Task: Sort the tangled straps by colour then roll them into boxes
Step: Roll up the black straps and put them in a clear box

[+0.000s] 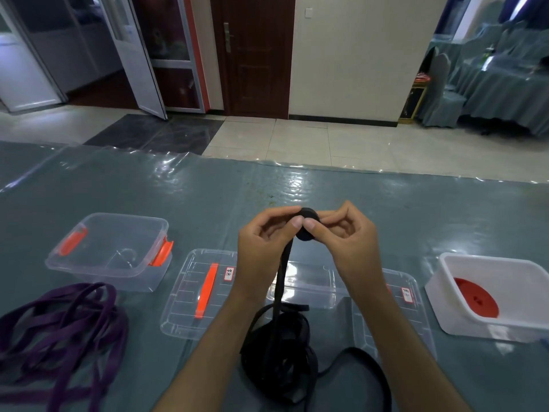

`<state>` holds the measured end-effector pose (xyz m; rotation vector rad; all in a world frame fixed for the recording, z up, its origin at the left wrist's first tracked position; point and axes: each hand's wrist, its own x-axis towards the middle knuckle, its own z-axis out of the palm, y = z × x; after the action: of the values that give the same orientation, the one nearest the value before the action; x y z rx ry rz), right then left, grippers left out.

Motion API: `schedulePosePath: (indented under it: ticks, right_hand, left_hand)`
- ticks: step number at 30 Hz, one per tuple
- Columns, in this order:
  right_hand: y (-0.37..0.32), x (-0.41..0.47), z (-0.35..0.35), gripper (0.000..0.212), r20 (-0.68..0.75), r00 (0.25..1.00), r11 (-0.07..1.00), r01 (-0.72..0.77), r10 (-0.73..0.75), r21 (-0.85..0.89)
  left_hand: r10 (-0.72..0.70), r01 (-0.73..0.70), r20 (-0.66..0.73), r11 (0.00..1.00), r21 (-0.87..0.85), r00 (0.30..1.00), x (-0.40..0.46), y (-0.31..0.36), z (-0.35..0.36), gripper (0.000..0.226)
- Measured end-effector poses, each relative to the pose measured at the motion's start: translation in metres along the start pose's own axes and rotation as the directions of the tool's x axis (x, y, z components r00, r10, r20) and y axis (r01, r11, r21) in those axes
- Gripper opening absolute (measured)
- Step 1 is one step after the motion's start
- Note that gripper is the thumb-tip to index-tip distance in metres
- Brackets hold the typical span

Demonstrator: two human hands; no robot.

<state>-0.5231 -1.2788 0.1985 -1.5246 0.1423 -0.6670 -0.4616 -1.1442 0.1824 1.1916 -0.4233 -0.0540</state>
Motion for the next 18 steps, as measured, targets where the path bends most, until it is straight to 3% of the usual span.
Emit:
schedulePosePath:
  ticks: [5, 8, 10, 14, 18]
  right_hand:
    - [0.006, 0.018, 0.007, 0.02, 0.005, 1.0, 0.999, 0.021, -0.021, 0.029]
    - [0.02, 0.023, 0.012, 0.016, -0.025, 1.0, 0.998, -0.002, 0.004, 0.07]
    - [0.026, 0.027, 0.009, 0.023, 0.016, 0.997, 0.993, -0.072, 0.07, 0.091]
    - [0.023, 0.04, 0.001, 0.027, 0.114, 0.99, 0.994, -0.09, 0.083, 0.061]
    - [0.025, 0.045, 0.011, 0.02, 0.033, 0.997, 0.971, -0.074, 0.069, 0.227]
  left_hand:
    - [0.004, -0.008, -0.091, 0.999, -0.048, 0.996, 0.006, -0.012, 0.004, 0.018]
    - [0.062, -0.062, -0.011, 0.997, 0.046, 0.998, 0.02, -0.018, -0.001, 0.022]
    - [0.057, -0.061, 0.048, 0.995, 0.085, 0.997, 0.027, -0.02, -0.008, 0.022]
    - [0.006, -0.004, -0.015, 0.994, 0.113, 1.0, 0.033, -0.025, -0.012, 0.015]
    - [-0.006, 0.004, 0.027, 0.998, 0.068, 1.0, 0.041, -0.03, -0.01, 0.023]
